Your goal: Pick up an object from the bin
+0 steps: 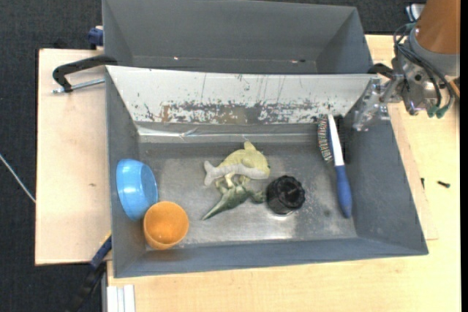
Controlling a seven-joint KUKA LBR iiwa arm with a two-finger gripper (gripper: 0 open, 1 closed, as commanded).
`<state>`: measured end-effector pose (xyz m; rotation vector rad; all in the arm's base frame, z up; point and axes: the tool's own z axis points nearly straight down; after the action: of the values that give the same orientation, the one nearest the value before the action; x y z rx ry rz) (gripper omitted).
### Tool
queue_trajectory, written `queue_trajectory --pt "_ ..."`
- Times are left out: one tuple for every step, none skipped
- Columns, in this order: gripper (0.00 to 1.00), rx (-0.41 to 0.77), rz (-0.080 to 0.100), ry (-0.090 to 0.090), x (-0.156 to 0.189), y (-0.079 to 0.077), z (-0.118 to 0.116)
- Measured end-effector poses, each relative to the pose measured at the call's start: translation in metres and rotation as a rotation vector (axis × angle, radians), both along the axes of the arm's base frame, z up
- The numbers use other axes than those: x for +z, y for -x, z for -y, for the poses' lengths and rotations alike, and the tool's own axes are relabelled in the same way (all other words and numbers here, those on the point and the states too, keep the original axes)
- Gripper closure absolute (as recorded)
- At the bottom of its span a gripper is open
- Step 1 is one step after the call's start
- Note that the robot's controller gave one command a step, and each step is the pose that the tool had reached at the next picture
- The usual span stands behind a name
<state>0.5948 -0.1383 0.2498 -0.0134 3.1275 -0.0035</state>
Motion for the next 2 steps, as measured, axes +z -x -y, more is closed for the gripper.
queue_trajectory --pt "1.00 0.077 -0.020 -0.004 -0.108 -0.001 -0.001" --pt "1.00 0.028 -0.012 -0.003 -0.094 0.001 -0.008"
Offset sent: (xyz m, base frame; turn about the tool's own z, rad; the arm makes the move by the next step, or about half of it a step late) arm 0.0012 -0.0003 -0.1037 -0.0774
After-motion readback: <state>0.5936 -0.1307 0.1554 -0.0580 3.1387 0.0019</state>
